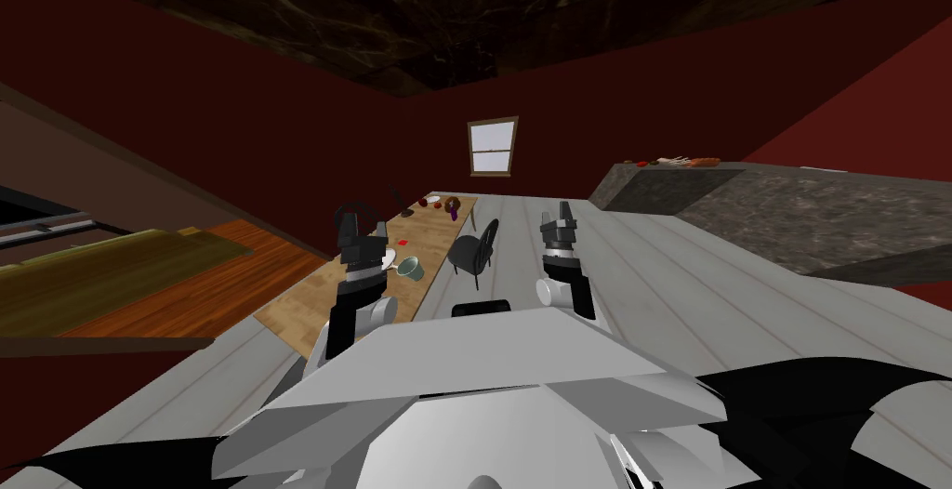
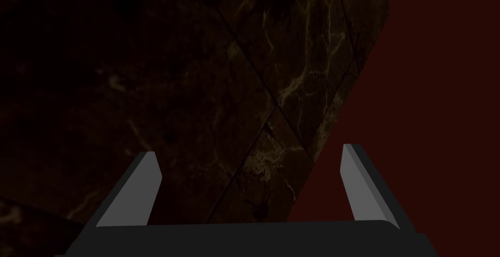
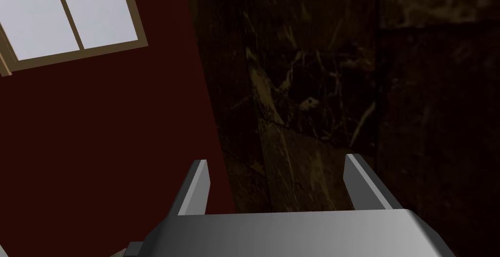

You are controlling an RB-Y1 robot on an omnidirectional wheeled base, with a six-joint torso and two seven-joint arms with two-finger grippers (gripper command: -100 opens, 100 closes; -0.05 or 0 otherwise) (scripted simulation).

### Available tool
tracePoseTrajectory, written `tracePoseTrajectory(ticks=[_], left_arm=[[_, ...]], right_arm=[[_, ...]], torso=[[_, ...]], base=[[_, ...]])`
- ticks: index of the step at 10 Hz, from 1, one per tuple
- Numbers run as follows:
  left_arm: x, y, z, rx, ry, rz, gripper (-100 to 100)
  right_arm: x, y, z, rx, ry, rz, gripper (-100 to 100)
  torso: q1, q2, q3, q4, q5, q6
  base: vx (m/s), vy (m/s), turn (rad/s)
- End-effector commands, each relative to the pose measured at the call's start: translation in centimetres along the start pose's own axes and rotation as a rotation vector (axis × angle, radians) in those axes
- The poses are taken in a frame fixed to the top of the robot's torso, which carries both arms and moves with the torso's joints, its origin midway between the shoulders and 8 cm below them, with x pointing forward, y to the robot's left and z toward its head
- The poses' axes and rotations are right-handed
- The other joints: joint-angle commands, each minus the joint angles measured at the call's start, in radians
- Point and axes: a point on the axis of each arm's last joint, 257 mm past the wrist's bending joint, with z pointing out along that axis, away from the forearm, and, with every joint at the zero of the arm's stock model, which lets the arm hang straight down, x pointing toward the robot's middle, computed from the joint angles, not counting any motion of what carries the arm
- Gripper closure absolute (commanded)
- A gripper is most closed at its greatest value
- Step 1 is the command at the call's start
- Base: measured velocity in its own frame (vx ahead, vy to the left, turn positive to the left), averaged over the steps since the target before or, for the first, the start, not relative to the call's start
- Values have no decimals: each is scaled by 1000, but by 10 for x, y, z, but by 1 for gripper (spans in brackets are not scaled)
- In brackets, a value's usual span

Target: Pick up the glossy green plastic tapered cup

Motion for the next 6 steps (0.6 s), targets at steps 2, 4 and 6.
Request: tracePoseTrajectory(ticks=[2, 4, 6], left_arm=[[-7, 14, 2, -59, -7, 23, -100], [-13, 24, 2, -103, -13, 38, -100], [-19, 33, 2, -144, -21, 53, -100]], right_arm=[[0, 0, 0, 0, 0, 0, 0], [0, 0, 0, 0, 0, 0, 0], [0, 0, 0, 0, 0, 0, 0]], torso=[[0, 0, 0, 0, 0, 0], [0, 0, 0, 0, 0, 0], [0, 0, 0, 0, 0, 0]], base=[[-21, -7, -33], [-23, -9, -39], [-25, -7, -43]])
